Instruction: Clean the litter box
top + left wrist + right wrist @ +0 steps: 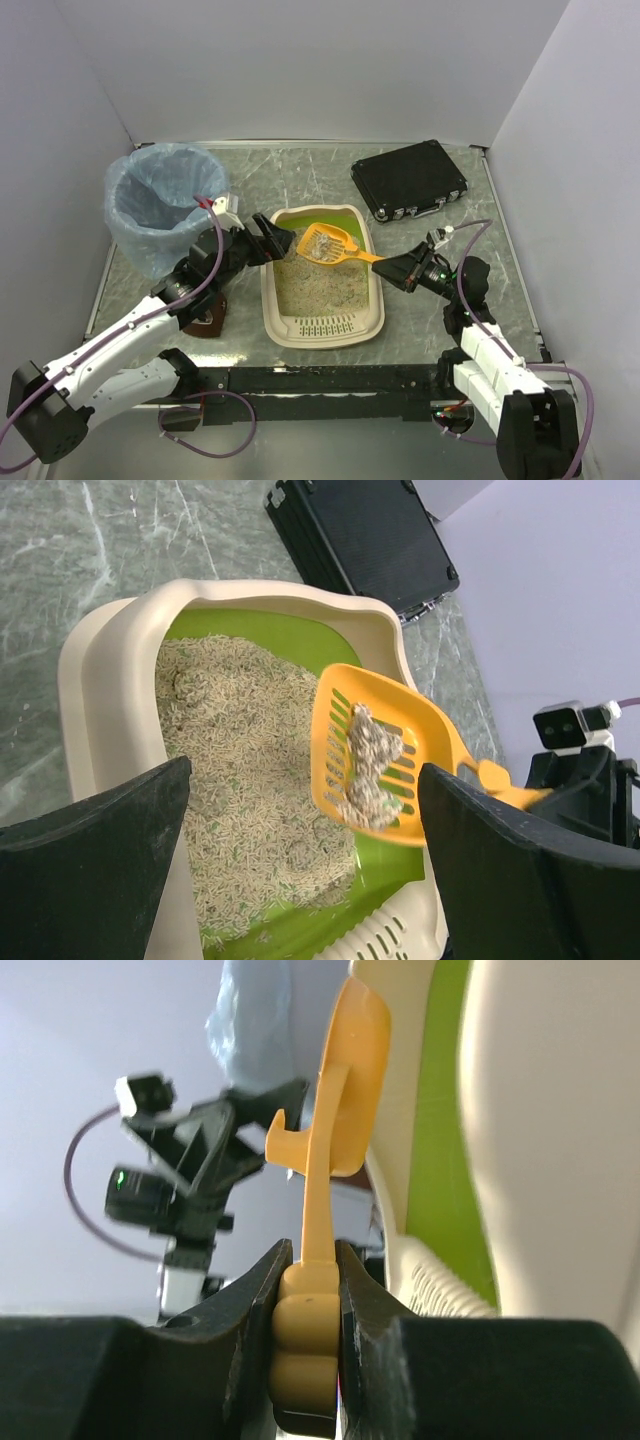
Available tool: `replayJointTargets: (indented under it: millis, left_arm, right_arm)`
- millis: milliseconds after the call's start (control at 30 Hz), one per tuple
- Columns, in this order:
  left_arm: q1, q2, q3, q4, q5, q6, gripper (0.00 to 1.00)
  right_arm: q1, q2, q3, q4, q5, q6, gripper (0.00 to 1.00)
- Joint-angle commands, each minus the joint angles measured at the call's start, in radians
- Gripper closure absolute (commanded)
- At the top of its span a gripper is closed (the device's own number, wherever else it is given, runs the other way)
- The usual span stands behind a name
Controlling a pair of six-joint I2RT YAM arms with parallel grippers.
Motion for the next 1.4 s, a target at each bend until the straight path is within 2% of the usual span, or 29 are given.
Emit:
replayJointTargets:
  millis: [0,67,100,200,267,300,367,433,467,533,567,633,667,733,767,800,867,933,1000,1067,1133,1267,1300,1367]
  left_arm:
    - [-0.003,0.0,-0.007,0.036,-0.013,-0.014,0.01]
    - [-0.003,0.007,-0.015,0.07,0.021,-0.012,0.01]
    - [-0.003,0.013,-0.012,0.063,0.026,-0.01,0.01]
    - [-0.003,0.024,0.002,0.015,0.007,-0.012,0.01]
    - [-0.003,0.023,-0.01,0.026,0.01,-0.02,0.01]
    - [-0.003,0.017,-0.019,0.04,0.019,-0.024,0.01]
    - [-0.003,0.007,-0.049,0.076,0.064,-0.036,0.01]
    - [-0.004,-0.005,-0.061,0.084,0.088,-0.047,0.01]
    - [-0.004,-0.008,-0.075,0.087,0.095,-0.05,0.01]
    - [-0.004,-0.026,-0.087,0.078,0.081,-0.061,0.01]
    - [-0.003,-0.034,-0.096,0.076,0.075,-0.061,0.01]
    - [-0.004,-0.052,-0.099,0.069,0.067,-0.055,0.01]
    - [-0.004,-0.059,-0.101,0.069,0.072,-0.053,0.01]
    - [-0.004,-0.068,-0.104,0.069,0.076,-0.055,0.01]
    - [-0.004,-0.071,-0.11,0.072,0.079,-0.056,0.01]
    - [-0.004,-0.075,-0.115,0.073,0.075,-0.056,0.01]
    - [-0.004,-0.074,-0.125,0.086,0.063,-0.06,0.01]
    - [-0.004,-0.068,-0.125,0.086,0.062,-0.064,0.01]
    - [-0.003,-0.053,-0.118,0.081,0.075,-0.064,0.01]
    - [-0.004,-0.04,-0.115,0.086,0.096,-0.067,0.01]
    - [-0.004,-0.037,-0.115,0.09,0.092,-0.075,0.01]
    - [-0.004,-0.04,-0.102,0.077,0.09,-0.07,0.01]
    - [-0.004,-0.042,-0.098,0.064,0.086,-0.072,0.01]
    - [-0.003,-0.054,-0.093,0.057,0.092,-0.069,0.01]
  right_arm:
    - [0.005,-0.047,-0.032,0.058,0.018,-0.025,1.0]
    - [0.008,-0.038,0.009,-0.009,0.063,-0.073,1.0]
    - [0.016,-0.019,0.016,0.015,0.052,-0.067,1.0]
    - [0.016,-0.031,-0.001,0.117,-0.084,0.014,1.0]
    - [0.014,-0.078,-0.01,0.042,-0.085,-0.011,1.0]
    - [0.016,-0.125,-0.001,-0.128,-0.042,-0.094,1.0]
    - [0.028,-0.152,0.04,-0.239,0.105,-0.157,1.0]
    - [0.037,-0.131,0.066,-0.21,0.101,-0.167,1.0]
    - [0.039,-0.118,0.068,-0.189,0.015,-0.156,1.0]
    - [0.039,-0.126,0.048,-0.179,-0.047,-0.107,1.0]
    - [0.037,-0.144,0.036,-0.193,-0.046,-0.096,1.0]
    - [0.045,-0.192,0.03,-0.246,0.075,-0.122,1.0]
    - [0.054,-0.187,0.036,-0.238,0.116,-0.139,1.0]
    - [0.056,-0.112,0.054,-0.192,0.065,-0.121,1.0]
    - [0.056,-0.088,0.042,-0.04,-0.004,-0.084,1.0]
    - [0.059,-0.072,0.018,0.042,-0.078,0.03,1.0]
    - [0.057,-0.1,-0.07,0.161,-0.069,0.134,1.0]
    - [0.068,-0.159,-0.015,-0.006,0.036,0.017,1.0]
    - [0.089,-0.16,0.063,-0.264,0.096,-0.153,1.0]
    - [0.125,-0.146,0.12,-0.286,0.019,-0.193,1.0]
    - [0.123,-0.181,0.099,-0.306,-0.032,-0.179,1.0]
    - [0.122,-0.267,0.068,-0.359,0.093,-0.217,1.0]
    - [0.122,-0.247,0.07,-0.334,0.092,-0.207,1.0]
    - [0.123,-0.175,0.06,-0.175,0.049,-0.133,1.0]
